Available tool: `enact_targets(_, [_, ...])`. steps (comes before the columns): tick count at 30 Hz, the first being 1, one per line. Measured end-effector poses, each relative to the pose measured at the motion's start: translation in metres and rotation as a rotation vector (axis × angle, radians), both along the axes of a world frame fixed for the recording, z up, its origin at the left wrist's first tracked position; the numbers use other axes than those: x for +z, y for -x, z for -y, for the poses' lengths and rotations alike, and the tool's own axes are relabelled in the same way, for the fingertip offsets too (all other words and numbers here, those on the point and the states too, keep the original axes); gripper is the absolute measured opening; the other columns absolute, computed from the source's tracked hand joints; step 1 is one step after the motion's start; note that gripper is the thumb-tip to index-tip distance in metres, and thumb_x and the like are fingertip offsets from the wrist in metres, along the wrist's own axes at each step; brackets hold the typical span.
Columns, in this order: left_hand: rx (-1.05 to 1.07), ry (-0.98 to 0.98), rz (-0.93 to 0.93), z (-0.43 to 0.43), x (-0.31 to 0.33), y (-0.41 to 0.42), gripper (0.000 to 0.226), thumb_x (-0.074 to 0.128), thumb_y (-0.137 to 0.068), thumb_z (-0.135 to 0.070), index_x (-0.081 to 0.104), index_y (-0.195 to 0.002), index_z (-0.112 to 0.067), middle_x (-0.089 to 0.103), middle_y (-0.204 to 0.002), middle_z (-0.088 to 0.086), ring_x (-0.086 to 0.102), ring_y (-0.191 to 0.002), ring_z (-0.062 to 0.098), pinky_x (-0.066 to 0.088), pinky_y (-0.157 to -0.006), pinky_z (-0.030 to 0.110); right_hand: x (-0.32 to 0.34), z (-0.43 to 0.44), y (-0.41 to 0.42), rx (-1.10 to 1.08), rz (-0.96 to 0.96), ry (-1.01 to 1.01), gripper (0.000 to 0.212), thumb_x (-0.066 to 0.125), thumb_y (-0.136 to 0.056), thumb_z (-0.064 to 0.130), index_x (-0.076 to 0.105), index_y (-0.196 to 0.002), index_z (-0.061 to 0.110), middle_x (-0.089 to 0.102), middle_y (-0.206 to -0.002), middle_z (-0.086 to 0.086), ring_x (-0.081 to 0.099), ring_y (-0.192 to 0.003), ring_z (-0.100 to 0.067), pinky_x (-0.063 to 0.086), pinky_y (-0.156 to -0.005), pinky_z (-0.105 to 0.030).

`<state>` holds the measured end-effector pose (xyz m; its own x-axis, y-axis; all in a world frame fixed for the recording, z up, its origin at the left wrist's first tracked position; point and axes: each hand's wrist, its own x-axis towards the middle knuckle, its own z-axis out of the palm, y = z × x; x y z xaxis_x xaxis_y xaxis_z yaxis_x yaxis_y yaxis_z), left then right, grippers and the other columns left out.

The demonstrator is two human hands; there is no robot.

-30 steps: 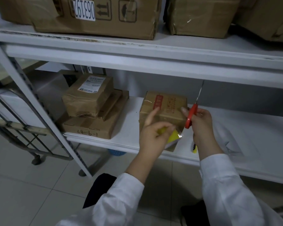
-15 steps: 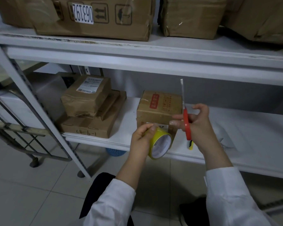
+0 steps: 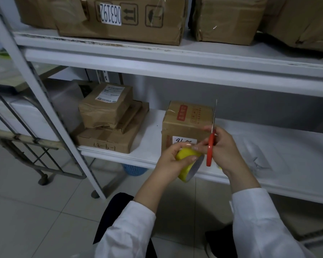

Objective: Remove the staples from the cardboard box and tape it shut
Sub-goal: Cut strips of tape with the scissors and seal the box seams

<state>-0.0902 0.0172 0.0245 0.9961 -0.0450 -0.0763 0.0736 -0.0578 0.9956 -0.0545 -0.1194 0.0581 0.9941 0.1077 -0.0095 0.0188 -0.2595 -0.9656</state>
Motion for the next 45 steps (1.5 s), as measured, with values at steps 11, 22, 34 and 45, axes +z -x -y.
enact_targets(11, [0.095, -0.403, -0.161, 0.004, 0.013, -0.017, 0.036, 0.061, -0.087, -0.036, 0.056, -0.115, -0.015, 0.058, -0.107, 0.002, 0.055, -0.101, 0.020, 0.042, -0.084, 0.029, 0.010, -0.011, -0.003, 0.019, 0.116, 0.115, 0.047, 0.078, -0.068, -0.004, 0.057, -0.100, 0.023, 0.064, -0.061, 0.004, 0.064, -0.057, -0.005, 0.052, -0.064, -0.019])
enact_targets(22, [0.150, -0.026, -0.048, 0.006, 0.008, -0.019, 0.040, 0.069, -0.083, -0.025, 0.048, -0.117, -0.031, 0.054, -0.122, 0.001, 0.054, -0.113, 0.022, 0.047, -0.089, 0.030, 0.028, -0.009, -0.033, -0.055, 0.396, 0.363, 0.038, 0.071, -0.078, 0.004, 0.048, -0.096, 0.029, 0.066, -0.081, 0.001, 0.064, -0.076, -0.016, 0.050, -0.071, -0.024])
enact_targets(34, [0.284, 0.065, -0.183, 0.010, 0.018, -0.043, 0.017, 0.066, -0.084, -0.021, 0.067, -0.097, -0.010, 0.064, -0.096, 0.005, 0.060, -0.096, 0.025, 0.045, -0.083, 0.031, 0.030, -0.020, -0.059, 0.004, 0.385, 0.619, 0.029, 0.061, -0.083, 0.005, 0.055, -0.103, 0.026, 0.066, -0.100, -0.003, 0.064, -0.094, -0.024, 0.055, -0.080, -0.037])
enact_targets(45, [0.293, -0.020, -0.188, 0.014, 0.005, -0.053, 0.031, 0.067, -0.083, -0.030, 0.063, -0.107, -0.011, 0.055, -0.101, -0.003, 0.054, -0.101, 0.020, 0.043, -0.094, 0.034, 0.006, -0.016, -0.077, -0.170, 0.286, 0.580, 0.046, 0.073, -0.082, 0.026, 0.050, -0.120, 0.014, 0.064, -0.109, -0.008, 0.059, -0.100, -0.028, 0.040, -0.074, -0.025])
